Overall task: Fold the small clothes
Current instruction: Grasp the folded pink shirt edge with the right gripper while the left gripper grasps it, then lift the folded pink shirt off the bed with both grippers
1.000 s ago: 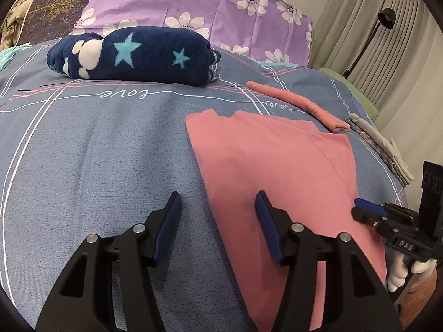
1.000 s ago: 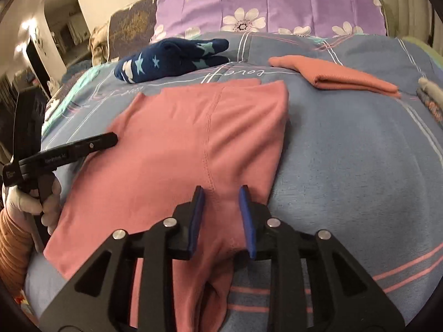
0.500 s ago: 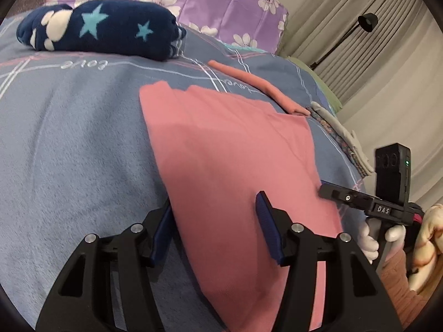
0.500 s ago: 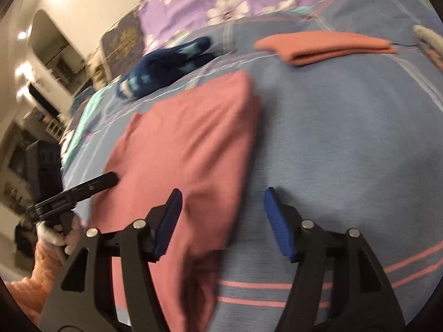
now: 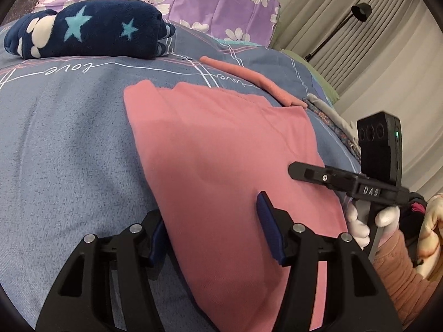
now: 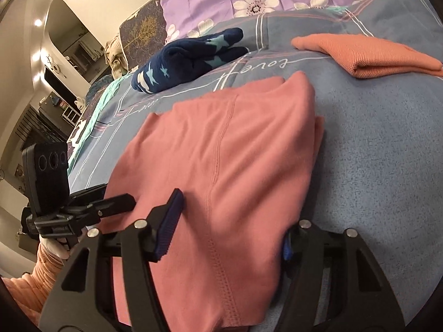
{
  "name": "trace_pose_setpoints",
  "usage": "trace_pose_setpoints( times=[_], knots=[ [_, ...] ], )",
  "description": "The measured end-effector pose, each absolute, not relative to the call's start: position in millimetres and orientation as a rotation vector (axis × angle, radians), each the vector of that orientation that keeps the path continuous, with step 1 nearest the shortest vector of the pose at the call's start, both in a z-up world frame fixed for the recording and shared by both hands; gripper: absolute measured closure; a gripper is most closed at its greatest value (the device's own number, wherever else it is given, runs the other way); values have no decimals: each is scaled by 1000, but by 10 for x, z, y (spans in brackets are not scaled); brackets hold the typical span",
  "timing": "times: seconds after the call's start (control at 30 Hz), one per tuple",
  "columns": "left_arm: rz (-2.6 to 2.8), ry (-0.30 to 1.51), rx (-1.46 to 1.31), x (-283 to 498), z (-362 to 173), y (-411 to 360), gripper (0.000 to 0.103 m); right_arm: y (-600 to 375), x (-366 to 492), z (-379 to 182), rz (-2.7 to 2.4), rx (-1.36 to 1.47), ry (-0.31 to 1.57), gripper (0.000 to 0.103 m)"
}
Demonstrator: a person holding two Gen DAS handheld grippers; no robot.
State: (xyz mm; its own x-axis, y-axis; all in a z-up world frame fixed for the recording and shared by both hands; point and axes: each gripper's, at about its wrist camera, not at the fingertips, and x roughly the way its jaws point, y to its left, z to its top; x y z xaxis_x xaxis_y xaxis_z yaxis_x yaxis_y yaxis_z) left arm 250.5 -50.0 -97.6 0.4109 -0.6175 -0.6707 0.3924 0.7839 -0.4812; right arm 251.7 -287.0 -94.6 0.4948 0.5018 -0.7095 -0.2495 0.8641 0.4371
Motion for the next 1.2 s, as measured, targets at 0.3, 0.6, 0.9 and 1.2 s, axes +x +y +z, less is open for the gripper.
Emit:
trace_pose_setpoints(
  times=[0.3, 0.6, 0.9, 1.2],
  knots=[
    [-619, 927, -193, 2439, -934, -556, 54, -2696, 2327, -849, 396, 165, 879, 73],
    [-575, 841, -108, 2325, -793, -638, 75, -2400, 2085, -676, 279, -64, 759, 82],
    [-601, 720, -76, 2023, -340, -688, 79, -2411, 1525, -182, 213, -109, 590, 83],
    [-683, 608, -54, 1598, 209, -1060, 79, -2722, 928, 371, 135, -94, 471, 84]
  ],
)
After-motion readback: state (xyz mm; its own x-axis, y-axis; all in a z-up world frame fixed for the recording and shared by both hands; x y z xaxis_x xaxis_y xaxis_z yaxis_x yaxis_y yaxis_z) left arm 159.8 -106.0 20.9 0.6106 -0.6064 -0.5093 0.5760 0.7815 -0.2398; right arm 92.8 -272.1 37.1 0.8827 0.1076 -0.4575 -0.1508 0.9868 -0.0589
